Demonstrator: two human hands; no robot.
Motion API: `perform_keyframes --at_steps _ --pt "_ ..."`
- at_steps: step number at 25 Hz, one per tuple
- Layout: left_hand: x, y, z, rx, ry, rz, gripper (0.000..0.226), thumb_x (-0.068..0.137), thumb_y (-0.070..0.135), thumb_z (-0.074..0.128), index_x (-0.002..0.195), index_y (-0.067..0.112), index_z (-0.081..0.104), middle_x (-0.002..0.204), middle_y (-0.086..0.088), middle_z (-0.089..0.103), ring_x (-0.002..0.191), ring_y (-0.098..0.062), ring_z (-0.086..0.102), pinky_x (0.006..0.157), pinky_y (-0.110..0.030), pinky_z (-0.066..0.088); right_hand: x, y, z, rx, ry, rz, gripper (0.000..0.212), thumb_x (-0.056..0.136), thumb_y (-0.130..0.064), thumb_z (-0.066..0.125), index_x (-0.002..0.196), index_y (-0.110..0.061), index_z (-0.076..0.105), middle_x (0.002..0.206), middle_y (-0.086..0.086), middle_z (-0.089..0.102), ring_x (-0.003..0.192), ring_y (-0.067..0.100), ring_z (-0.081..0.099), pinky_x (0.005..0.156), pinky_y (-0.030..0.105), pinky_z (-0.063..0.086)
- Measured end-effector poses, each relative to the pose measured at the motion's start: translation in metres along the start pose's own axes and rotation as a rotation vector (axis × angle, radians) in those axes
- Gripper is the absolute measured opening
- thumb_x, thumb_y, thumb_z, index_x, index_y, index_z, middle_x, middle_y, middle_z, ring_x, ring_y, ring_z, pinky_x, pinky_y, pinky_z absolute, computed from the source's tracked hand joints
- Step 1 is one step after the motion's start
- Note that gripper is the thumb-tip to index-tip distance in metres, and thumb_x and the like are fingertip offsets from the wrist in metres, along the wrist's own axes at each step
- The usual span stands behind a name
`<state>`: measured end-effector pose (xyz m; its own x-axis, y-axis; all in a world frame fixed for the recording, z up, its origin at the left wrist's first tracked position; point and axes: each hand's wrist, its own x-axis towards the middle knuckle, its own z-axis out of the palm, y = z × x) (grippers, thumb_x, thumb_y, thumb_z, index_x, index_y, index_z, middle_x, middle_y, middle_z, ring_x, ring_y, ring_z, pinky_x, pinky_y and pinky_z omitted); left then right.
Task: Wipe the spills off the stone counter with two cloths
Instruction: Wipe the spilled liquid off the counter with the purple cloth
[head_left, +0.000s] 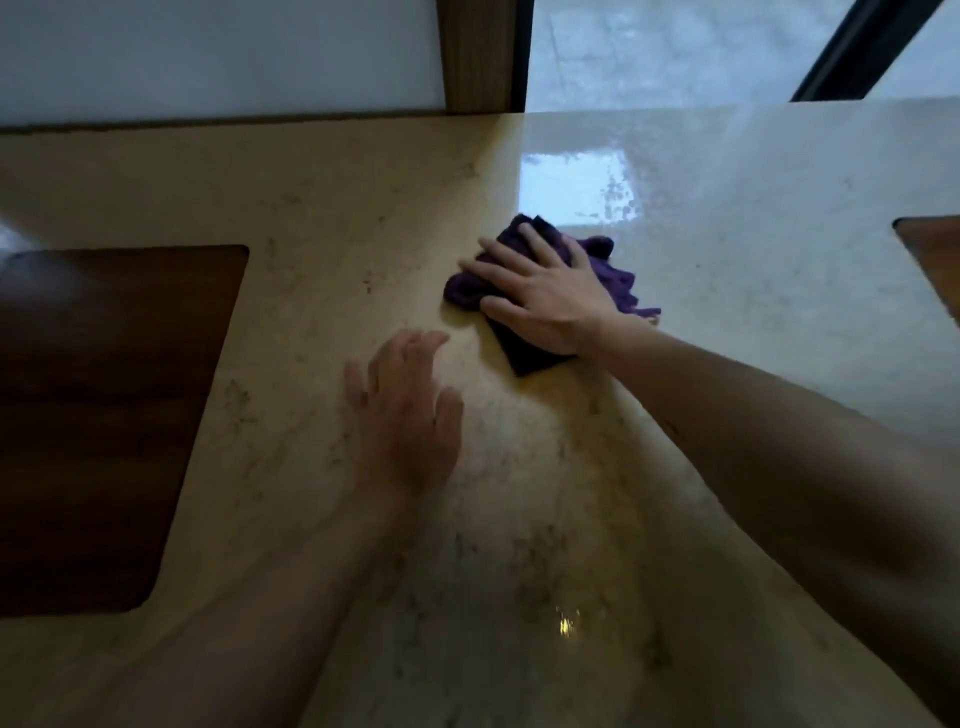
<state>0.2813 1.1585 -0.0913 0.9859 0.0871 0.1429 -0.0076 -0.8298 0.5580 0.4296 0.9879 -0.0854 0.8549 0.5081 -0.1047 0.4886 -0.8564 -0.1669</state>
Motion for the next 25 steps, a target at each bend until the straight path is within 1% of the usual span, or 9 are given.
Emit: perform_keyframes --at_steps 2,5,9,12,16,18,20,23,25 --pt "-0.007 -0.002 -0.009 -0.180 0.042 -0.035 0.056 0.080 0.029 0.039 0.132 0.014 0.053 0.136 -0.010 0.054 0.128 -0.030 0.047 0.112 -0.060 0.025 -0.069 -0.033 0.011 -0.024 0.011 -0.006 0.053 0.098 -0.063 0.019 0.150 -0.055 0.010 0.164 -0.019 0.006 0.152 0.023 -0.007 0.118 0.058 -0.005" --pt "-0.053 -0.006 -0.026 -0.203 0.024 -0.026 0.053 0.081 0.029 0.040 0.128 0.009 0.055 0.132 -0.013 0.056 0.126 -0.032 0.048 0.111 -0.052 0.033 -0.170 -0.092 0.032 -0.034 -0.023 -0.014 0.054 0.098 -0.064 0.016 0.150 -0.054 0.008 0.163 -0.020 0.001 0.151 0.022 -0.013 0.118 0.055 -0.011" --pt "-0.178 -0.016 -0.049 -0.164 -0.055 0.197 0.053 0.085 0.037 0.044 0.125 0.005 0.060 0.128 -0.016 0.060 0.117 -0.037 0.055 0.103 -0.050 0.043 -0.291 -0.163 0.055 -0.020 -0.078 0.061 0.058 0.093 -0.069 0.010 0.148 -0.057 -0.002 0.160 -0.023 -0.011 0.148 0.020 -0.023 0.117 0.055 -0.013" --pt "-0.266 -0.020 -0.074 -0.065 -0.195 0.380 0.053 0.084 0.035 0.050 0.133 0.016 0.056 0.139 -0.007 0.052 0.125 -0.029 0.050 0.104 -0.050 0.043 -0.363 -0.223 0.069 -0.025 0.010 0.144 0.061 0.095 -0.068 0.012 0.153 -0.049 0.007 0.163 -0.018 -0.002 0.151 0.025 -0.012 0.117 0.056 -0.006" --pt "-0.332 -0.021 -0.087 0.049 -0.434 0.444 0.065 0.081 0.034 0.046 0.146 0.029 0.043 0.157 0.005 0.038 0.148 -0.016 0.028 0.120 -0.049 0.025 -0.401 -0.285 0.094 0.000 -0.003 0.334 0.066 0.091 -0.063 0.035 0.150 -0.034 0.034 0.162 -0.006 0.022 0.150 0.034 0.014 0.112 0.063 0.017" --pt "-0.338 -0.027 -0.098 0.134 -0.465 0.452 0.071 0.077 0.037 0.046 0.147 0.030 0.042 0.158 0.008 0.036 0.147 -0.012 0.029 0.117 -0.049 0.031 -0.402 -0.308 0.099 -0.004 -0.018 0.407 0.070 0.088 -0.063 0.037 0.151 -0.033 0.034 0.163 -0.002 0.022 0.149 0.037 0.016 0.111 0.066 0.019" --pt "-0.333 -0.032 -0.110 0.217 -0.498 0.458 0.073 0.078 0.038 0.046 0.150 0.031 0.036 0.161 0.008 0.030 0.148 -0.012 0.027 0.118 -0.048 0.030 -0.395 -0.317 0.102 -0.026 -0.036 0.454 0.071 0.088 -0.064 0.033 0.152 -0.034 0.032 0.163 0.000 0.021 0.148 0.040 0.014 0.110 0.069 0.017" --pt "-0.331 -0.038 -0.126 0.240 -0.575 0.396 0.075 0.086 0.036 0.039 0.157 0.034 0.012 0.166 0.014 0.004 0.152 -0.009 0.005 0.123 -0.041 0.000 -0.389 -0.321 0.097 0.003 -0.027 0.493 0.063 0.096 -0.063 0.023 0.152 -0.036 0.033 0.161 -0.001 0.026 0.147 0.040 0.020 0.109 0.070 0.020" --pt "-0.332 -0.042 -0.131 0.225 -0.564 0.371 0.076 0.085 0.039 0.034 0.157 0.035 0.009 0.166 0.017 -0.002 0.152 -0.008 0.002 0.120 -0.037 -0.007 -0.389 -0.321 0.094 0.043 -0.008 0.508 0.061 0.098 -0.062 0.013 0.150 -0.037 0.035 0.159 -0.002 0.032 0.145 0.039 0.026 0.107 0.069 0.024"
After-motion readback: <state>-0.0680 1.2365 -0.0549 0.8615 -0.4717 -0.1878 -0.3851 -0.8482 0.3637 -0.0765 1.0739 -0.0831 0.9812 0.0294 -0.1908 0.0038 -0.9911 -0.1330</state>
